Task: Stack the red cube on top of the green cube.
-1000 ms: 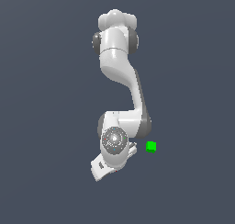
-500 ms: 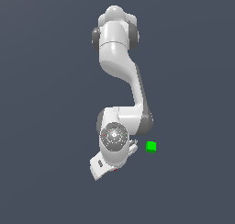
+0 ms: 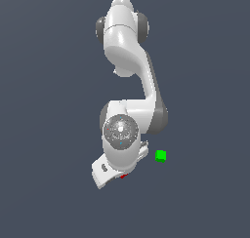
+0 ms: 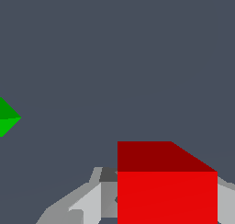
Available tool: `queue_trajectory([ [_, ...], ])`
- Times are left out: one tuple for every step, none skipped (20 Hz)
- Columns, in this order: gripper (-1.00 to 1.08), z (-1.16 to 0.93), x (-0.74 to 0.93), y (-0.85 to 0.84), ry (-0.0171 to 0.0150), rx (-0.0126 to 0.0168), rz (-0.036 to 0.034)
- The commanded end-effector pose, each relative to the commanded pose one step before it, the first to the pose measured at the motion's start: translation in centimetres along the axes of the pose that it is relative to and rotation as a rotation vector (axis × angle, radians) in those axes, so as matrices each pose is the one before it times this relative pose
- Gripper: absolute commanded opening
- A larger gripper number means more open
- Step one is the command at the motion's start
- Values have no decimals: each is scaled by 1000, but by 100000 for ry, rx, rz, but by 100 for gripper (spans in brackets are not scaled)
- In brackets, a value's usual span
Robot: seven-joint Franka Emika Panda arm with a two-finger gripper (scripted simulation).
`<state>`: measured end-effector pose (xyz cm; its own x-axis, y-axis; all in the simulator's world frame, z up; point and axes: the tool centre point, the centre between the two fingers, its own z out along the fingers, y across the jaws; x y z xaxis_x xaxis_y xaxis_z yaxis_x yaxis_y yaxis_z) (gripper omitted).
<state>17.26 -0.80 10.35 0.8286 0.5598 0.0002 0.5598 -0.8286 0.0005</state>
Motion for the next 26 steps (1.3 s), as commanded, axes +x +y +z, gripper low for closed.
queue_trajectory([
  [-100, -1061, 15, -5, -50, 21, -12],
  [-100, -267, 19, 10, 0, 0, 0],
  [-100, -180, 16, 9, 0, 0, 0],
  [-100, -103, 11, 6, 0, 0, 0],
  [-100, -33, 4, 2, 0, 0, 0],
  [-100, 135, 4, 18, 130, -44, 10],
  [-100, 3, 1, -11, 0, 0, 0],
  [-100, 10, 4, -35, 0, 0, 0],
  [-100, 17, 7, -58, 0, 0, 0],
  [-100, 24, 9, -82, 0, 0, 0],
  [-100, 31, 12, -107, 0, 0, 0],
  [-100, 39, 15, -133, 0, 0, 0],
  [-100, 47, 18, -160, 0, 0, 0],
  [-100, 56, 22, -190, 0, 0, 0],
  [-100, 65, 26, -221, 0, 0, 0],
  [-100, 75, 30, -254, 0, 0, 0],
  [-100, 86, 35, -291, 0, 0, 0],
  [-100, 97, 40, -330, 0, 0, 0],
  [-100, 110, 46, -374, 0, 0, 0],
  [-100, 125, 52, -421, 0, 0, 0],
  [-100, 140, 60, -474, 0, 0, 0],
  [-100, 158, 68, -532, 0, 0, 0],
  [-100, 177, 77, -597, 0, 0, 0],
  [-100, 199, 88, -670, 0, 0, 0],
  [-100, 224, 101, -752, 0, 0, 0],
  [-100, 241, 110, -808, 0, 0, 0],
])
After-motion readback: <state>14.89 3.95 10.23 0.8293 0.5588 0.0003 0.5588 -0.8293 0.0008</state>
